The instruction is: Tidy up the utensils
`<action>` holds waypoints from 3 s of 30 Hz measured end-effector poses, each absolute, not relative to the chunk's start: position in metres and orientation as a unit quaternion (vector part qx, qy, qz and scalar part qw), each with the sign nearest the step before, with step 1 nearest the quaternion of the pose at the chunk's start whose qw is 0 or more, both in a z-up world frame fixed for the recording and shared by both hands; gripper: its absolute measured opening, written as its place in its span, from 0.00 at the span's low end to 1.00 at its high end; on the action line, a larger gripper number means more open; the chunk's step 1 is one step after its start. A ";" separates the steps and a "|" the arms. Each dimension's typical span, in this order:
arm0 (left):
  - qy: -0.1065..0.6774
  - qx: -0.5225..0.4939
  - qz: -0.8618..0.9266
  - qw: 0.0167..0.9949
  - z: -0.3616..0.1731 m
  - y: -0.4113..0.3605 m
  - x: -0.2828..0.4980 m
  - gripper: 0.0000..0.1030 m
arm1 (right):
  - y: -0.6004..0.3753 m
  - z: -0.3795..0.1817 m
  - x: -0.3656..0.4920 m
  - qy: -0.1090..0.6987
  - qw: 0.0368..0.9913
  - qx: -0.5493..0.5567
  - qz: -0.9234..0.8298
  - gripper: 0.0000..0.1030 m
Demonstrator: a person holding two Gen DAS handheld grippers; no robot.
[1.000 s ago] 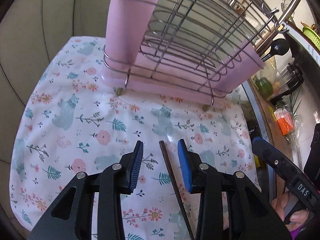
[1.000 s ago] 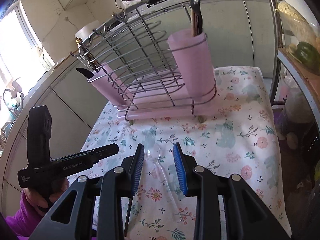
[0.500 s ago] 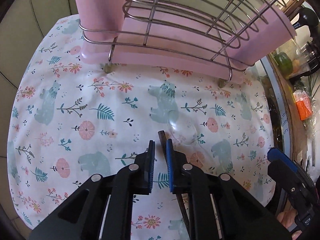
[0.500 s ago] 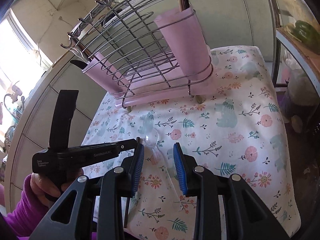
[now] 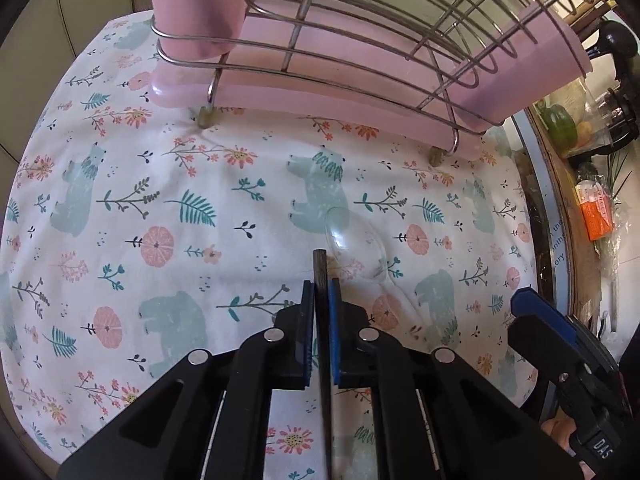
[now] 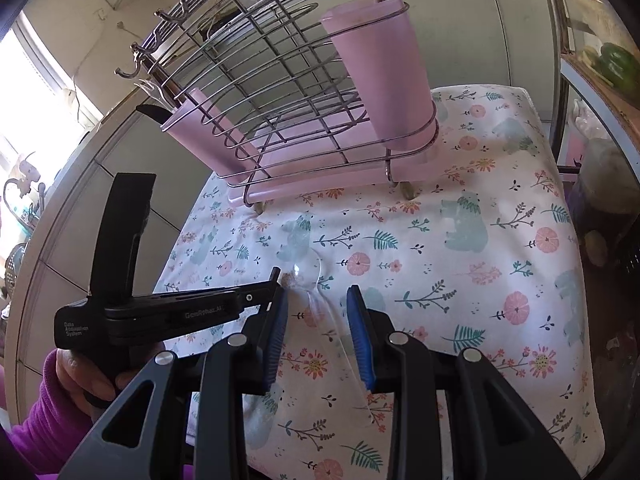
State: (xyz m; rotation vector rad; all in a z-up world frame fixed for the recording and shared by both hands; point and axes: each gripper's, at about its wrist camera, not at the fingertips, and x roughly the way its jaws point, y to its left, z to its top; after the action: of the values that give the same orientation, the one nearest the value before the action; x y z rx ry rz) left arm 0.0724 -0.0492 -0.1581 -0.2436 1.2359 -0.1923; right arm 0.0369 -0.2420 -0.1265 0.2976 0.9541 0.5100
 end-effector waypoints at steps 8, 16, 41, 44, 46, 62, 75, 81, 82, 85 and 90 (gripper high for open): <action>0.541 -0.128 -0.075 0.828 -0.135 -0.007 0.054 0.05 | -0.206 -0.138 0.065 0.487 0.826 0.113 0.259 0.29; 0.530 -0.163 -0.080 0.829 -0.134 0.020 0.041 0.05 | -0.155 -0.155 0.086 0.502 0.831 0.014 0.241 0.40; 0.490 -0.143 -0.073 0.857 -0.112 0.032 0.031 0.05 | -0.162 -0.140 0.086 0.443 0.862 0.022 0.245 0.30; 0.473 -0.143 -0.071 0.867 -0.103 0.028 0.028 0.05 | -0.175 -0.119 0.076 0.405 0.875 0.053 0.261 0.30; 0.458 -0.141 -0.070 0.875 -0.095 0.025 0.025 0.05 | -0.184 -0.109 0.071 0.387 0.879 0.074 0.270 0.30; 0.370 -0.101 -0.071 0.921 -0.052 0.002 0.004 0.05 | -0.237 -0.065 0.034 0.304 0.893 0.157 0.291 0.29; 0.334 -0.101 -0.073 0.934 -0.038 0.002 0.000 0.05 | -0.246 -0.060 0.032 0.301 0.899 0.154 0.278 0.08; 0.329 -0.102 -0.071 0.936 -0.035 0.004 0.001 0.05 | -0.242 -0.054 0.032 0.290 0.902 0.145 0.286 0.07; 0.327 -0.103 -0.070 0.937 -0.033 0.005 0.001 0.05 | -0.242 -0.052 0.032 0.287 0.902 0.144 0.287 0.07; 0.312 -0.105 -0.067 0.942 -0.023 0.009 0.001 0.05 | -0.243 -0.039 0.032 0.277 0.906 0.140 0.289 0.07; 0.266 -0.105 -0.055 0.957 0.006 0.019 0.001 0.05 | -0.253 -0.007 0.029 0.253 0.911 0.139 0.294 0.07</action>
State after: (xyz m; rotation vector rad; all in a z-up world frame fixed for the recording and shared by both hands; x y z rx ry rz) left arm 0.0011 0.0190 0.0060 -0.2130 0.5400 -0.1113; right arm 0.0286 -0.2534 -0.0071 0.2872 0.5210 0.6060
